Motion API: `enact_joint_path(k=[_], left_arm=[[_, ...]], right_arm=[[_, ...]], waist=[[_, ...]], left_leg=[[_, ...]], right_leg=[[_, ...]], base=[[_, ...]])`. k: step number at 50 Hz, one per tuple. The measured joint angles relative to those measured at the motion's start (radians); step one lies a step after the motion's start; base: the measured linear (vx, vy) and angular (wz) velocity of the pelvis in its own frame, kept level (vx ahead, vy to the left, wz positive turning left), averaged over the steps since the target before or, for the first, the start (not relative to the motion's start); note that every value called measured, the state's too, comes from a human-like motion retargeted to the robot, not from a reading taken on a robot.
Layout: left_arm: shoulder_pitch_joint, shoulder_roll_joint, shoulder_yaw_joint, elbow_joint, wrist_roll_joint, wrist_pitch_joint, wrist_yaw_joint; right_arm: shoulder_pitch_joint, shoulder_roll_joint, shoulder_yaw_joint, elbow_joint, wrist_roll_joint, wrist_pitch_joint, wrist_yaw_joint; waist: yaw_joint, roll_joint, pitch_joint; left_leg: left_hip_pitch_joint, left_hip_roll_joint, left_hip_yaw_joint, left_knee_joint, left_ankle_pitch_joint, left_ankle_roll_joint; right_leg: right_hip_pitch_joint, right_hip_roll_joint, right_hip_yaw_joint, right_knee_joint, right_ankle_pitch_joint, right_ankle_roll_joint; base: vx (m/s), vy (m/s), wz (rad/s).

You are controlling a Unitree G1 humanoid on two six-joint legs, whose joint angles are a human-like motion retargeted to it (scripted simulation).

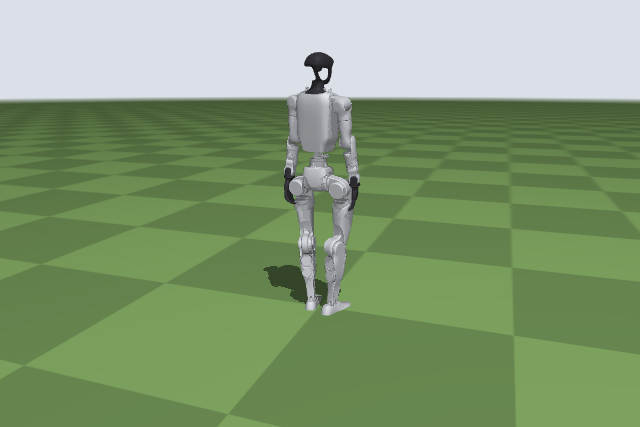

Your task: In place motions

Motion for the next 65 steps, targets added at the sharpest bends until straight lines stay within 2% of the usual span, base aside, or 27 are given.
enact_joint_path(k=[8,15,22,25,29,36,42,48,53,58,65], left_arm=[[0.375,0.063,0.114,0.000,0.029,0.026,-0.009],[0.477,0.076,0.161,0.000,0.017,0.057,0.020],[0.293,0.023,0.172,0.000,-0.094,0.016,0.092],[0.149,-0.005,0.160,0.000,-0.174,-0.011,0.121],[-0.052,-0.025,0.097,-0.032,-0.221,-0.010,0.067],[-0.326,-0.089,-0.008,-0.213,-0.239,-0.040,0.012],[-0.427,-0.108,-0.088,-0.344,-0.217,-0.078,0.012],[-0.387,-0.098,-0.123,-0.354,-0.152,-0.089,0.007],[-0.277,-0.071,-0.117,-0.222,-0.085,-0.073,0.010],[-0.088,-0.030,-0.037,-0.062,-0.009,-0.044,0.040],[0.261,0.063,0.096,0.000,0.033,-0.004,0.014]], right_arm=[[-0.184,0.067,0.106,-0.247,0.042,-0.058,0.067],[-0.193,0.068,0.124,-0.324,0.062,-0.094,0.068],[-0.074,0.021,0.079,-0.170,-0.026,-0.081,0.037],[-0.005,-0.016,0.016,-0.047,-0.082,-0.053,0.006],[0.100,-0.085,-0.113,0.104,-0.101,0.012,-0.016],[0.303,-0.215,-0.325,0.236,0.097,0.083,-0.074],[0.402,-0.252,-0.387,0.242,0.190,0.124,-0.144],[0.358,-0.204,-0.335,0.242,0.164,0.135,-0.139],[0.220,-0.124,-0.225,0.242,0.165,0.106,-0.100],[0.008,-0.047,-0.069,0.212,0.105,0.083,-0.032],[-0.208,0.042,0.030,-0.056,0.024,0.031,0.037]], waist=[[-0.010,0.013,0.007],[-0.025,0.007,0.010],[-0.035,-0.006,0.000],[-0.034,-0.014,-0.002],[-0.037,-0.020,-0.004],[-0.033,-0.030,-0.003],[-0.035,-0.026,-0.001],[-0.025,-0.015,-0.003],[-0.012,-0.003,-0.004],[0.003,0.003,0.003],[0.022,0.006,0.017]], left_leg=[[0.003,0.009,0.003,0.001,-0.005,-0.008],[0.001,0.013,0.001,0.003,-0.005,-0.010],[-0.003,0.015,0.012,0.002,-0.007,-0.010],[-0.003,0.015,0.018,0.001,-0.007,-0.008],[-0.006,0.017,0.025,0.000,-0.006,-0.005],[-0.009,0.013,0.031,-0.001,-0.006,0.000],[-0.011,0.018,0.037,-0.002,-0.006,0.000],[-0.015,0.019,0.032,0.000,-0.004,0.000],[-0.019,0.014,0.018,0.003,-0.001,0.000],[-0.013,0.005,0.006,0.007,-0.002,-0.003],[-0.003,-0.003,0.008,0.008,-0.005,-0.009]], right_leg=[[-0.009,0.004,0.016,0.006,0.000,0.004],[-0.013,0.005,0.020,0.011,-0.002,0.006],[-0.026,0.005,0.035,0.014,0.004,0.007],[-0.029,0.004,0.039,0.013,0.008,0.008],[-0.029,0.005,0.035,0.008,0.013,0.010],[-0.033,0.004,0.050,0.009,0.016,0.005],[-0.037,0.007,0.055,0.008,0.017,-0.008],[-0.036,0.006,0.046,0.008,0.015,-0.014],[-0.030,-0.001,0.025,0.008,0.009,-0.014],[-0.022,-0.009,0.011,0.009,0.007,-0.012],[-0.018,-0.016,0.019,0.009,0.007,-0.005]], base=[[0.00,0.00,0.00],[0.00,0.00,0.00],[0.00,0.00,-0.06],[0.00,-0.01,-0.13],[0.00,0.00,0.00],[0.00,0.00,-0.05],[0.00,0.00,0.00],[0.00,0.00,0.00],[-0.01,0.03,0.23],[-0.01,0.01,0.15],[0.00,0.00,0.00]])
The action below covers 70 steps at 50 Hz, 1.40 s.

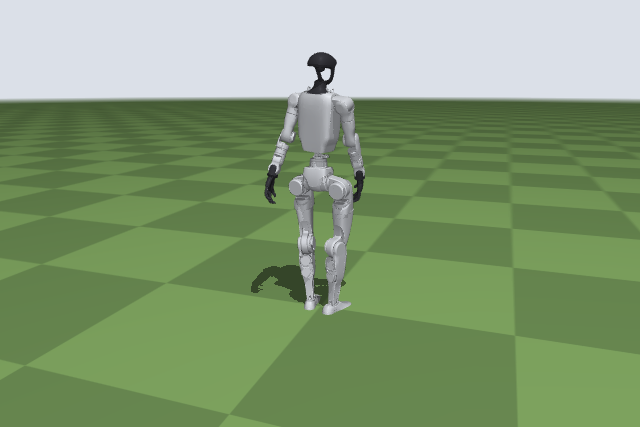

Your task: In place motions

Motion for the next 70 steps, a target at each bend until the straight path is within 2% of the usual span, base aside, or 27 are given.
enact_joint_path(k=[7,12,17,22,28,35,40,47,55,58,63,70], left_arm=[[0.263,0.054,0.078,0.000,0.000,0.050,-0.008],[0.269,0.031,0.090,0.000,-0.012,0.055,0.001],[0.130,-0.017,0.033,0.000,-0.060,0.034,0.023],[-0.126,-0.058,-0.073,-0.002,-0.096,-0.009,0.082],[-0.417,-0.083,-0.181,-0.140,-0.127,-0.013,0.020],[-0.639,-0.110,-0.191,-0.339,-0.181,-0.061,0.022],[-0.690,-0.111,-0.217,-0.404,-0.183,-0.081,0.014],[-0.601,-0.100,-0.256,-0.330,-0.104,-0.080,0.003],[-0.365,-0.077,-0.207,0.000,0.020,-0.018,0.038],[-0.202,-0.060,-0.191,0.000,0.047,0.018,0.057],[0.018,0.001,-0.117,0.000,0.126,0.011,0.017],[0.178,0.046,0.034,0.000,0.090,0.039,-0.012]], right_arm=[[-0.081,0.040,0.024,-0.263,0.077,-0.086,0.039],[-0.047,0.037,0.049,-0.287,0.069,-0.119,0.017],[0.049,0.012,0.051,-0.160,0.018,-0.106,0.008],[0.156,-0.043,-0.014,0.099,-0.081,-0.052,-0.030],[0.333,-0.150,-0.136,0.292,-0.131,0.029,-0.082],[0.539,-0.256,-0.306,0.298,-0.039,0.061,-0.142],[0.590,-0.272,-0.362,0.298,0.081,0.089,-0.181],[0.499,-0.198,-0.301,0.295,0.091,0.066,-0.156],[0.301,-0.085,-0.109,0.142,0.001,0.020,-0.101],[0.209,-0.060,-0.043,0.065,-0.016,-0.011,-0.054],[0.103,-0.041,0.004,-0.077,0.002,-0.055,0.008],[0.050,-0.034,0.009,-0.177,0.044,-0.085,0.000]], waist=[[-0.016,0.006,0.008],[-0.026,-0.001,0.004],[-0.040,-0.012,-0.007],[-0.045,-0.025,-0.018],[-0.065,-0.029,-0.023],[-0.100,-0.030,-0.024],[-0.098,-0.024,-0.018],[-0.090,-0.007,-0.024],[-0.057,0.009,-0.029],[-0.051,0.012,-0.028],[-0.032,0.010,-0.027],[-0.012,-0.002,-0.020]], left_leg=[[-0.006,0.006,-0.008,0.002,0.001,-0.006],[-0.005,0.008,-0.004,0.000,0.000,-0.007],[-0.006,0.012,0.004,-0.002,-0.003,-0.007],[-0.006,0.017,0.018,-0.007,-0.003,-0.005],[-0.013,0.024,0.026,-0.010,-0.002,-0.002],[-0.017,0.030,0.038,-0.012,-0.003,0.000],[-0.012,0.033,0.048,-0.012,-0.005,0.000],[-0.015,0.029,0.036,-0.010,-0.004,0.002],[-0.010,0.016,0.014,-0.008,-0.003,0.004],[-0.009,0.011,0.007,-0.007,-0.003,0.003],[-0.009,0.002,-0.007,-0.005,-0.003,0.002],[-0.010,-0.006,-0.021,-0.004,0.002,0.003]], right_leg=[[0.000,0.003,-0.008,0.001,-0.007,0.006],[-0.003,0.006,-0.002,-0.001,-0.005,0.007],[-0.010,0.010,0.006,-0.002,-0.001,0.008],[-0.015,0.016,0.012,-0.005,0.005,0.008],[-0.020,0.025,0.017,-0.008,0.008,0.007],[-0.028,0.032,0.032,-0.008,0.009,0.000],[-0.028,0.035,0.043,-0.006,0.011,-0.003],[-0.024,0.031,0.028,-0.007,0.007,-0.002],[-0.010,0.021,0.002,-0.007,-0.002,0.001],[-0.006,0.015,-0.008,-0.006,-0.004,0.005],[-0.005,0.005,-0.017,-0.004,-0.005,0.014],[0.002,-0.005,-0.039,-0.005,-0.005,0.019]], base=[[0.00,0.00,0.08],[0.00,0.00,0.00],[0.00,-0.01,-0.03],[0.01,-0.04,-0.21],[0.00,-0.01,-0.03],[0.00,0.00,0.00],[0.00,0.00,0.00],[0.00,0.01,0.06],[0.01,0.04,0.14],[0.02,0.04,0.20],[0.01,0.03,0.16],[0.00,0.01,0.11]])
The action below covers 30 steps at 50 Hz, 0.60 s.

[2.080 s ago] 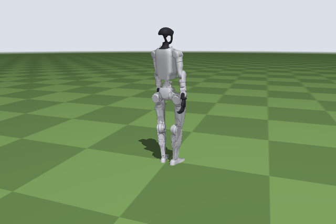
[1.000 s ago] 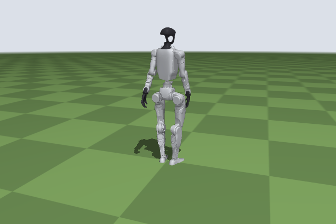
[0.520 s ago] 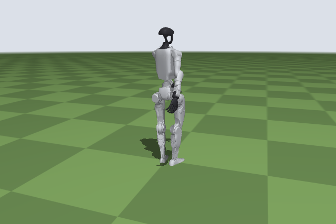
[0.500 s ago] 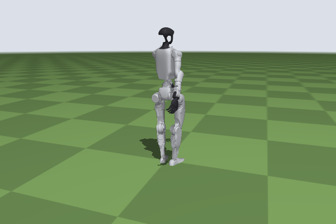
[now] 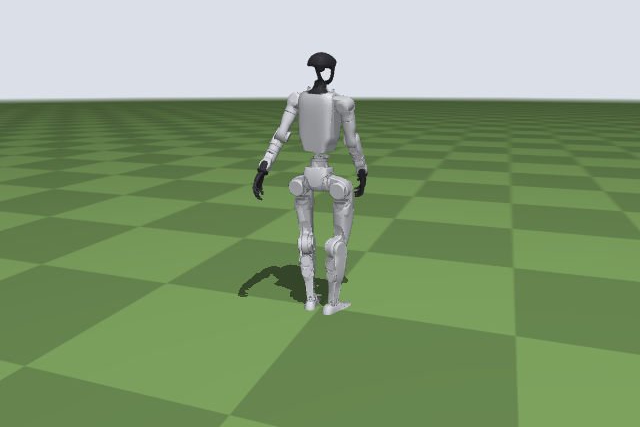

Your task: In place motions

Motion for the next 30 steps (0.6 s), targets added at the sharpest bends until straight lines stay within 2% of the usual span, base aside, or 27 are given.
enact_joint_path(k=[4,8,18,24,30], left_arm=[[-0.018,-0.011,0.044,0.000,-0.068,0.008,-0.003],[-0.102,-0.034,0.028,-0.004,-0.109,-0.008,0.000],[-0.431,-0.127,-0.128,-0.092,-0.149,-0.049,0.032],[-0.582,-0.134,-0.234,-0.167,-0.128,-0.048,-0.027],[-0.632,-0.108,-0.296,-0.224,-0.063,-0.042,-0.056]], right_arm=[[0.030,-0.001,-0.006,0.009,0.004,-0.004,-0.009],[0.085,-0.007,-0.025,0.089,-0.016,0.004,-0.027],[0.246,-0.075,-0.114,0.431,-0.106,0.108,-0.083],[0.350,-0.125,-0.171,0.475,-0.166,0.147,-0.104],[0.374,-0.152,-0.222,0.475,-0.156,0.183,-0.108]], waist=[[0.000,-0.009,0.000],[-0.003,-0.018,-0.003],[0.000,-0.030,-0.013],[-0.014,-0.027,-0.017],[-0.039,-0.012,-0.027]], left_leg=[[-0.003,-0.002,-0.009,0.001,0.003,0.002],[-0.005,-0.004,-0.017,0.003,0.005,0.004],[-0.018,-0.001,-0.019,0.003,0.007,0.010],[-0.020,0.004,-0.006,0.000,0.004,0.012],[-0.012,0.013,0.025,-0.006,-0.004,0.010]], right_leg=[[0.004,-0.002,-0.012,-0.001,-0.001,-0.001],[0.007,-0.002,-0.018,-0.001,-0.003,-0.002],[-0.005,-0.001,-0.013,0.004,-0.002,0.000],[-0.018,0.008,0.011,0.005,0.002,0.000],[-0.034,0.020,0.050,0.008,0.010,-0.002]], base=[[0.00,0.00,0.05],[0.00,0.00,0.00],[0.00,0.00,0.00],[0.02,-0.03,-0.21],[0.02,-0.03,-0.35]])
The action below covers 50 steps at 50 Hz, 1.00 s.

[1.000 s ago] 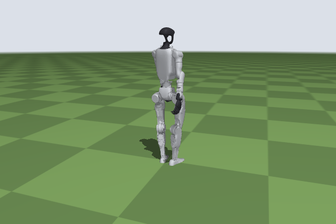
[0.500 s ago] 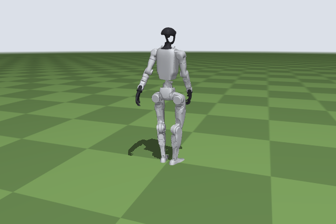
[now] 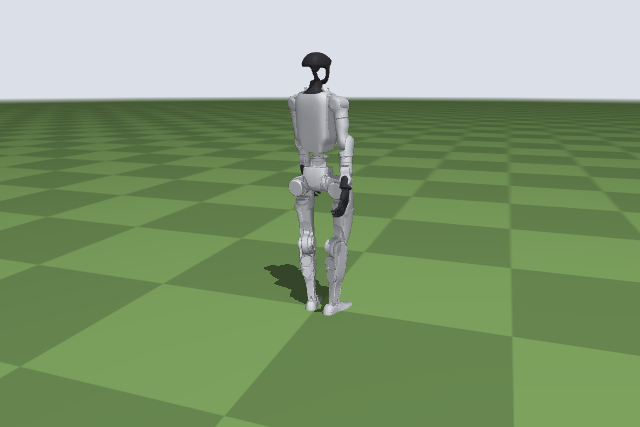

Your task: In place motions

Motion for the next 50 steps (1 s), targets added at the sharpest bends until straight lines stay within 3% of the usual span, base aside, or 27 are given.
enact_joint_path(k=[5,20,23,32,39,44,50], left_arm=[[0.024,0.006,0.019,0.019,0.025,0.001,0.010],[0.266,-0.003,0.189,0.224,0.038,0.006,0.097],[0.309,0.005,0.195,0.224,0.040,-0.007,0.087],[0.318,0.017,0.206,0.223,0.048,0.001,0.078],[0.264,0.007,0.190,0.196,0.056,0.020,0.079],[0.237,0.015,0.140,0.183,0.107,0.045,0.078],[0.235,0.026,0.108,0.181,0.140,0.054,0.056]], right_arm=[[-0.029,0.014,-0.006,-0.026,0.033,0.013,-0.004],[-0.105,0.135,0.104,-0.328,0.038,-0.088,0.083],[-0.117,0.130,0.120,-0.341,-0.007,-0.089,0.117],[-0.116,0.091,0.097,-0.240,-0.053,-0.046,0.115],[-0.093,0.068,0.066,-0.132,-0.048,0.000,0.084],[-0.082,0.067,0.067,-0.113,-0.068,0.009,0.102],[-0.085,0.080,0.069,-0.143,-0.093,0.006,0.108]], waist=[[-0.013,0.020,-0.008],[-0.051,0.045,-0.010],[-0.133,0.036,-0.020],[-0.035,0.009,-0.014],[0.216,-0.005,0.000],[0.339,-0.004,0.001],[0.261,0.000,0.004]], left_leg=[[0.015,0.007,0.029,-0.003,-0.010,-0.003],[0.017,0.019,0.034,0.005,-0.021,-0.013],[0.001,0.023,-0.069,0.029,-0.027,-0.042],[-0.001,-0.007,-0.064,0.017,-0.006,-0.009],[0.021,-0.050,0.122,-0.036,0.002,0.063],[0.038,-0.037,0.223,-0.057,-0.003,0.062],[0.032,-0.038,0.149,-0.050,0.007,0.061]], right_leg=[[-0.008,0.011,0.033,0.006,0.004,-0.004],[-0.019,0.015,0.040,0.013,0.002,-0.007],[-0.010,-0.024,-0.059,0.010,-0.013,0.001],[0.015,-0.017,-0.060,0.005,-0.023,-0.006],[0.015,0.040,0.105,0.008,-0.004,-0.023],[0.025,0.056,0.207,0.008,-0.004,-0.011],[0.015,0.041,0.133,0.009,0.002,-0.010]], base=[[0.00,0.00,-0.35],[0.00,0.00,0.04],[0.00,0.01,1.41],[0.01,0.02,0.11],[0.02,0.01,-1.20],[0.00,0.00,-1.02],[0.00,-0.01,0.58]])
